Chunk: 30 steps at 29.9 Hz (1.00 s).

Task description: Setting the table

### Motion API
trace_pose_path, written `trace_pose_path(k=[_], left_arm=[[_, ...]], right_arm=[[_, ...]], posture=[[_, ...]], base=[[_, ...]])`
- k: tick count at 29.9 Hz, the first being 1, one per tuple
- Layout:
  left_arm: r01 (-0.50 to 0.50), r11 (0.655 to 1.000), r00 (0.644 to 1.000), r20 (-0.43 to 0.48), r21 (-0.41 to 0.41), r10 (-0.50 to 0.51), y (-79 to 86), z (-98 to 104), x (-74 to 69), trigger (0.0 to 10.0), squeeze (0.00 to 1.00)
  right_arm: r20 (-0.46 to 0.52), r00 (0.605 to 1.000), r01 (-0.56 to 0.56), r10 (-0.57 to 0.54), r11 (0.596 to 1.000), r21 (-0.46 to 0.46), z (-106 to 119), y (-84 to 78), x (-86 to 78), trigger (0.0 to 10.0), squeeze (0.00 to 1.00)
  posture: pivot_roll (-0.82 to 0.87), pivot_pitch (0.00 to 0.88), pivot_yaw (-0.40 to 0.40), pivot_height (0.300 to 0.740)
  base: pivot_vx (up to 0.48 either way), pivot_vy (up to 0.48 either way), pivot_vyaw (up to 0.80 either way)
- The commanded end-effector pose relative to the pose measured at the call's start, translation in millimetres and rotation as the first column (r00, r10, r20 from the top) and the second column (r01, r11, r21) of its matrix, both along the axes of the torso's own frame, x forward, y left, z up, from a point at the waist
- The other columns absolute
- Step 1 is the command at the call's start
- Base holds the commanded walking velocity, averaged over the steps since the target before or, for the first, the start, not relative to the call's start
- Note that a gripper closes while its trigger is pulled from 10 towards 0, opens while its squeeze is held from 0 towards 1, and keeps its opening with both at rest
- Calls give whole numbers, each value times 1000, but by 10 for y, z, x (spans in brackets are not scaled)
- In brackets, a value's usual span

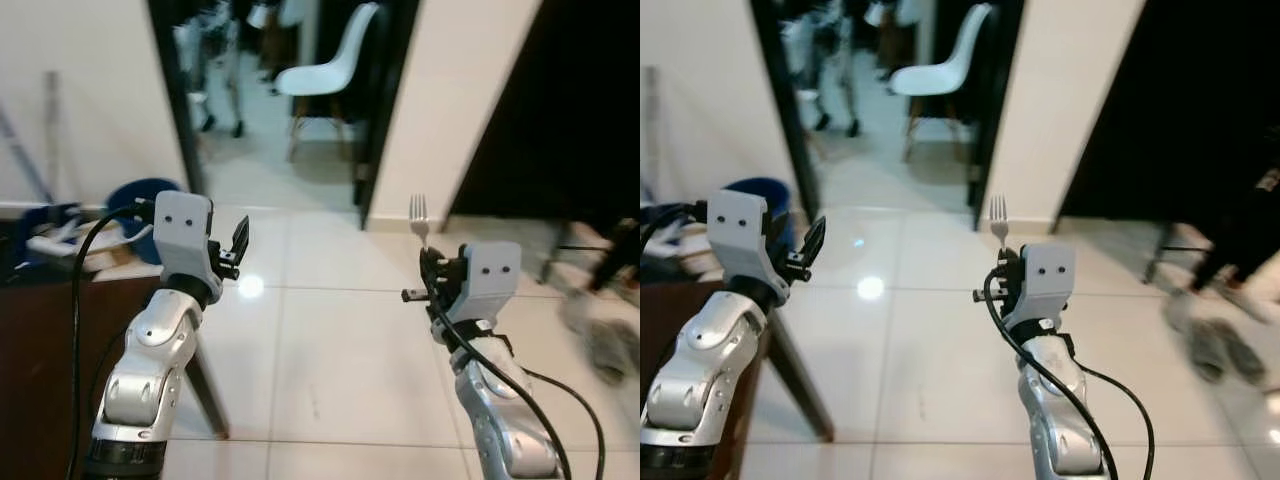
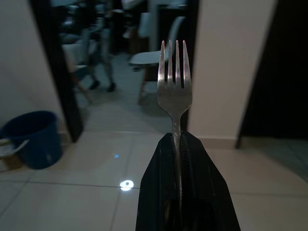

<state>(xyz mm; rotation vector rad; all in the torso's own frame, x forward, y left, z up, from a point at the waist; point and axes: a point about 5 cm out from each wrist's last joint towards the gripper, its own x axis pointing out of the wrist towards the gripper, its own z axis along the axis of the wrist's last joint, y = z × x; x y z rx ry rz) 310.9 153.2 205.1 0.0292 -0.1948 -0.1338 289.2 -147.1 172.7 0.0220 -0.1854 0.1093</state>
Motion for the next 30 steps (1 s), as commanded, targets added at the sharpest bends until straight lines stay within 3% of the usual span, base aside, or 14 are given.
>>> trace_pose_path(k=[1,5,19,30], left_arm=[[-7,1000,1000,-12,5,7,19,-36,-5,10000,0],[-6,1000,1000,-12,4,6,19,-35,-3,10000,0],[-2,1000,1000,-10,3,3,11,-33,-1,10000,0],[-1,1000,1000,-8,1,1,1,-32,1,10000,0]], right_arm=[[-12,1000,0,0,1000,1,-30,6,-10,10000,0],[-12,1000,-1,1,1000,0,-28,9,-9,10000,0],[-11,1000,-5,5,1000,-3,-27,13,-7,10000,0],[-11,1000,-5,5,1000,-8,-26,9,-9,10000,0]], posture=[[-92,0,50,740],[-93,0,49,740],[-93,0,49,740],[-94,0,49,740]], base=[[0,0,-800],[0,0,-800],[0,0,-114],[0,0,-655]])
